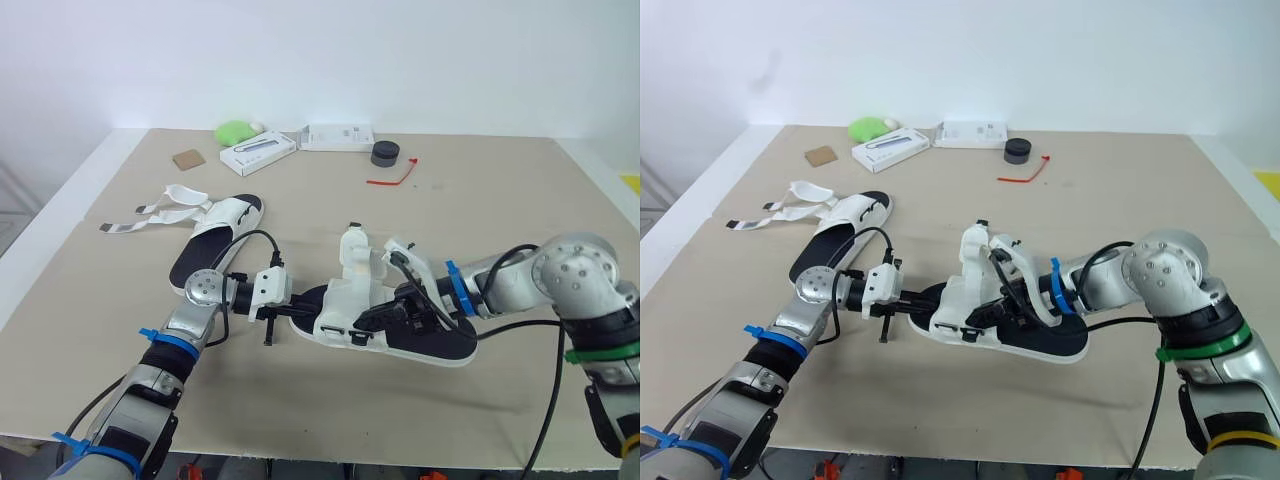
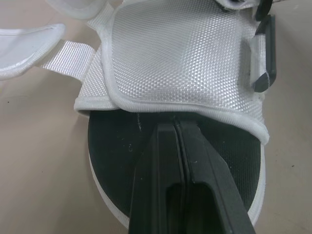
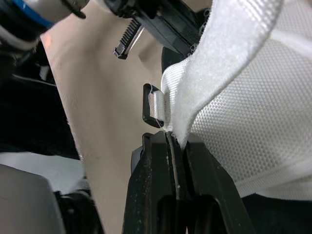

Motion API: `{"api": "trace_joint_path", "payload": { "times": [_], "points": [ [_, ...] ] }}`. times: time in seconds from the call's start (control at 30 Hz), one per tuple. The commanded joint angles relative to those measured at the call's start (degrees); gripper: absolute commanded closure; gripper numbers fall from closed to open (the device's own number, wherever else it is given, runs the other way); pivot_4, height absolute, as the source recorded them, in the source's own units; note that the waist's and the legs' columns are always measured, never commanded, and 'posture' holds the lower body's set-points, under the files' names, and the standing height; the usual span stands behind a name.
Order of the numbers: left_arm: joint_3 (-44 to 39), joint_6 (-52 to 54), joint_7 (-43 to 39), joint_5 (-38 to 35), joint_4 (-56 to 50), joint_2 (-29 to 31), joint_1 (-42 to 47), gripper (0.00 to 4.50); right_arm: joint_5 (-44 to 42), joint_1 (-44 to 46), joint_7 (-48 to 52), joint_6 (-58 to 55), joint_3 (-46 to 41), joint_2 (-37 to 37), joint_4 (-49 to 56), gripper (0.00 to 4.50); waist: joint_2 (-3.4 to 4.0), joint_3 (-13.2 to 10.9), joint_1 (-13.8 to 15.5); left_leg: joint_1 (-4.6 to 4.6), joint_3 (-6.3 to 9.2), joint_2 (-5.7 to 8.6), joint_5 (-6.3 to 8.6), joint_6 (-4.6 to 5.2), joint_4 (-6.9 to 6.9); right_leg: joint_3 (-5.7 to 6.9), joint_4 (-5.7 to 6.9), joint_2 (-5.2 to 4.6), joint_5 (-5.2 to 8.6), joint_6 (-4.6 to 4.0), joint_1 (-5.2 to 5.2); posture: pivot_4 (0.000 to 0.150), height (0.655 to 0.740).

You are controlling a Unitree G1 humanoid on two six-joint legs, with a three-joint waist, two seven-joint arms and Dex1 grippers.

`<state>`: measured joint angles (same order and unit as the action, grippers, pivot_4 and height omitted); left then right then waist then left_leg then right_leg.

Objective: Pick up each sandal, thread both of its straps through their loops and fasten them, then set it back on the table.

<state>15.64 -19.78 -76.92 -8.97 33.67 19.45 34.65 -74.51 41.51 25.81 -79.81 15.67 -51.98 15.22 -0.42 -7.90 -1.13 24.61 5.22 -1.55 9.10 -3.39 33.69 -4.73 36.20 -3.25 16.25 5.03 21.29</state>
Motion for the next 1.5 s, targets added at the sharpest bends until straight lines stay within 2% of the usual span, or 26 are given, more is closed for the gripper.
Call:
{"api": "trace_joint_path", "payload": {
  "times": [0.03,0.13,0.17,0.2,0.23,0.27,0.37,0.4,0.43,0.53,0.63,0.83,0.9,1.0,1.1,1.17,1.3,1.5],
  "points": [
    [4.71,2.74,-0.62,5.94,4.92,0.89,-3.06,4.5,7.62,-2.43,9.75,3.86,3.02,-2.18,5.54,4.38,0.0,0.0,0.0,0.0,0.01,0.0,0.0,0.0,0.0,0.01,0.0,0.0,0.0,0.0,0.0,0.15,0.74],
    [4.68,2.83,-0.7,5.89,4.89,0.95,-3.03,4.5,10.48,-3.56,15.44,5.96,2.47,-2.55,6.91,4.38,-0.01,-0.01,0.0,-0.02,0.0,0.0,0.01,-0.01,0.0,0.02,0.0,0.0,0.01,0.0,-0.01,0.15,0.74],
    [4.69,2.84,-0.68,5.89,4.89,0.91,-3.0,4.5,10.8,-3.96,17.46,6.43,2.1,-2.77,7.7,3.74,-0.01,-0.01,0.0,-0.02,0.0,0.0,0.0,-0.01,0.0,0.01,0.0,0.0,0.01,0.0,-0.01,0.15,0.74],
    [4.72,2.87,-0.68,5.88,4.88,0.85,-2.98,4.5,11.12,-4.38,19.23,6.83,1.79,-3.02,8.55,3.36,-0.01,-0.01,0.0,-0.02,0.0,0.0,0.0,-0.02,0.0,0.01,0.0,0.0,0.01,0.0,-0.01,0.15,0.74],
    [4.75,2.89,-0.69,5.87,4.86,0.8,-2.97,4.5,11.49,-4.69,20.51,7.08,1.57,-3.16,9.08,3.18,-0.01,-0.01,0.01,-0.02,0.0,0.0,0.0,-0.02,0.0,0.01,0.0,0.0,0.01,0.0,-0.01,0.15,0.74],
    [4.76,2.91,-0.66,5.86,4.86,0.72,-2.94,4.5,12.32,-5.04,21.72,7.35,1.7,-3.48,9.62,2.57,-0.01,-0.01,0.01,-0.02,0.0,0.0,0.0,-0.02,0.0,0.02,0.0,0.0,0.01,0.0,-0.01,0.15,0.74],
    [4.79,2.95,-0.7,5.83,4.85,0.55,-2.86,4.5,14.37,-5.7,23.89,6.79,2.34,-4.61,10.38,1.38,-0.02,-0.01,0.02,-0.02,0.0,0.0,0.01,-0.02,0.0,0.02,0.0,0.0,0.02,0.01,-0.02,0.15,0.74],
    [4.79,3.01,-0.72,5.79,4.84,0.49,-2.83,4.5,14.79,-5.73,24.36,6.39,2.37,-5.11,10.59,1.38,-0.01,-0.01,0.02,-0.03,0.0,0.0,0.01,-0.03,0.0,0.02,0.0,0.0,0.02,0.01,-0.02,0.15,0.74],
    [4.8,3.02,-0.75,5.77,4.89,0.44,-2.79,4.5,14.58,-5.37,24.27,5.43,1.47,-5.31,9.63,0.79,-0.02,-0.01,0.03,-0.03,0.0,0.0,0.01,-0.03,0.0,0.02,0.0,0.0,0.02,0.01,-0.02,0.15,0.74],
    [4.87,3.03,-0.73,5.78,4.96,0.28,-2.74,4.5,12.36,-4.63,25.76,3.79,-3.53,-6.93,6.87,0.79,-0.06,-0.03,0.1,-0.03,0.0,0.03,0.01,-0.03,0.0,0.03,0.0,-0.03,0.02,0.01,-0.03,0.15,0.74],
    [4.91,3.11,-0.64,5.78,4.98,0.07,-2.73,4.5,5.16,-6.92,28.9,2.13,-12.42,-9.96,7.69,0.79,-0.06,-0.08,0.22,-0.02,0.0,0.04,0.01,-0.04,0.0,0.02,-0.01,-0.04,0.01,0.01,-0.04,0.15,0.74],
    [4.87,3.32,-0.26,5.79,5.14,-0.08,-2.75,4.5,-8.74,-20.38,29.55,-0.4,-26.1,-15.66,16.25,0.79,-0.12,-0.1,0.64,-0.03,0.02,0.02,0.01,-0.04,0.0,0.08,0.0,-0.03,0.0,0.02,-0.26,0.15,0.74],
    [4.75,3.57,-0.07,5.67,5.4,-0.24,-2.63,4.5,-10.52,-25.77,25.61,0.03,-26.92,-15.78,19.66,0.79,-0.15,-0.1,0.64,-0.07,0.0,-0.03,0.0,-0.04,0.03,0.14,0.01,-0.02,0.04,0.0,-0.25,0.15,0.74],
    [4.57,4.13,0.02,5.35,5.58,-0.65,-2.37,4.5,-10.24,-30.57,15.3,2.19,-24.02,-12.22,21.54,0.79,-0.21,-0.13,0.58,-0.1,-0.03,-0.03,0.0,-0.04,0.13,0.12,0.01,-0.03,0.0,0.02,-0.23,0.15,0.74],
    [4.77,3.98,-0.22,5.46,6.16,-0.91,-1.75,4.5,-4.03,-29.93,3.54,4.08,-19.42,-4.49,18.72,0.79,-0.29,-0.15,0.38,-0.15,-0.08,-0.05,0.01,-0.05,0.3,0.12,0.01,-0.04,-0.05,0.07,-0.21,0.15,0.74],
    [4.82,3.94,-0.35,5.47,6.47,-1.02,-1.4,4.5,-3.11,-28.53,-0.93,4.09,-18.52,-1.3,16.47,0.79,-0.28,-0.16,0.4,-0.1,-0.08,-0.06,0.0,-0.05,0.4,0.12,0.01,-0.06,-0.07,0.08,-0.19,0.15,0.74],
    [4.84,3.72,-0.68,5.64,6.99,-1.12,-0.69,4.5,-3.78,-25.26,-2.5,2.93,-18.26,-0.23,14.8,0.79,-0.26,-0.16,0.47,0.0,-0.12,0.02,0.0,-0.06,0.42,0.06,0.0,-0.13,-0.1,0.11,-0.18,0.15,0.74],
    [4.84,3.41,-0.63,5.85,7.37,-1.4,-0.5,4.5,-4.87,-24.88,-1.31,2.26,-18.26,-1.66,15.54,0.79,-0.25,-0.15,0.7,0.04,0.03,0.02,0.0,-0.05,0.39,0.09,0.01,-0.04,-0.07,0.09,-0.21,0.15,0.74]
  ]
}}
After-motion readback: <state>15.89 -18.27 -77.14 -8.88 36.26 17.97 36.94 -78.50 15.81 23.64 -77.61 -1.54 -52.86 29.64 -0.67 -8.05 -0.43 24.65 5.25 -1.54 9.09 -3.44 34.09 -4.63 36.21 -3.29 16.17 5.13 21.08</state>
